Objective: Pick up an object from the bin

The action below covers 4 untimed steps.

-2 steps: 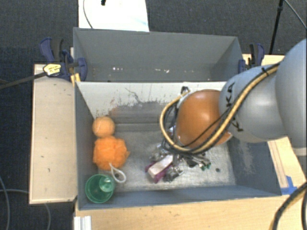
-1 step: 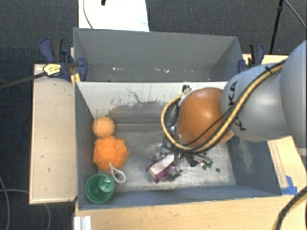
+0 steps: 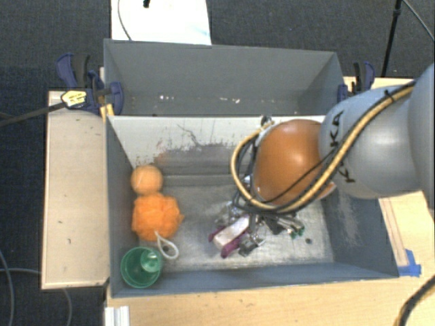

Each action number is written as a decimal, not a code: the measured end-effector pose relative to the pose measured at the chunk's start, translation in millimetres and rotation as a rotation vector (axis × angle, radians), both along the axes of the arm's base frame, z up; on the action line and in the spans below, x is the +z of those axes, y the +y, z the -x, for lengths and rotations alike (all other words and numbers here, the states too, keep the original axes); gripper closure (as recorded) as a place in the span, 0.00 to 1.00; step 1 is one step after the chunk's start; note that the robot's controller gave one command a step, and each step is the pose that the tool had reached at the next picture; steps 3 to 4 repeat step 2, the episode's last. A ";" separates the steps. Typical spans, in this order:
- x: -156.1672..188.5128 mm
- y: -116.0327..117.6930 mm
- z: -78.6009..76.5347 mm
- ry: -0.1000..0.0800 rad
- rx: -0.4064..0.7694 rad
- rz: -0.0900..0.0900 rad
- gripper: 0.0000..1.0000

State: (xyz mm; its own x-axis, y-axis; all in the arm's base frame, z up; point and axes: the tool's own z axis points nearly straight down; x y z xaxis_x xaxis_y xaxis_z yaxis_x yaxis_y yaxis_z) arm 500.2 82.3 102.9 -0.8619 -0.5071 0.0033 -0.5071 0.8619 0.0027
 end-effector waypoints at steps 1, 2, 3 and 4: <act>17.7 0.1 -0.9 -0.004 -0.002 0.000 1.00; 29.7 0.2 -1.6 -0.007 0.000 -0.001 1.00; 29.7 0.2 -1.6 -0.007 0.000 -0.001 1.00; 29.7 0.2 -1.6 -0.007 0.000 -0.001 1.00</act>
Offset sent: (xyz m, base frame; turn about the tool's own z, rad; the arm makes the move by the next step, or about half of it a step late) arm 0.0000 0.0001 0.0017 0.0000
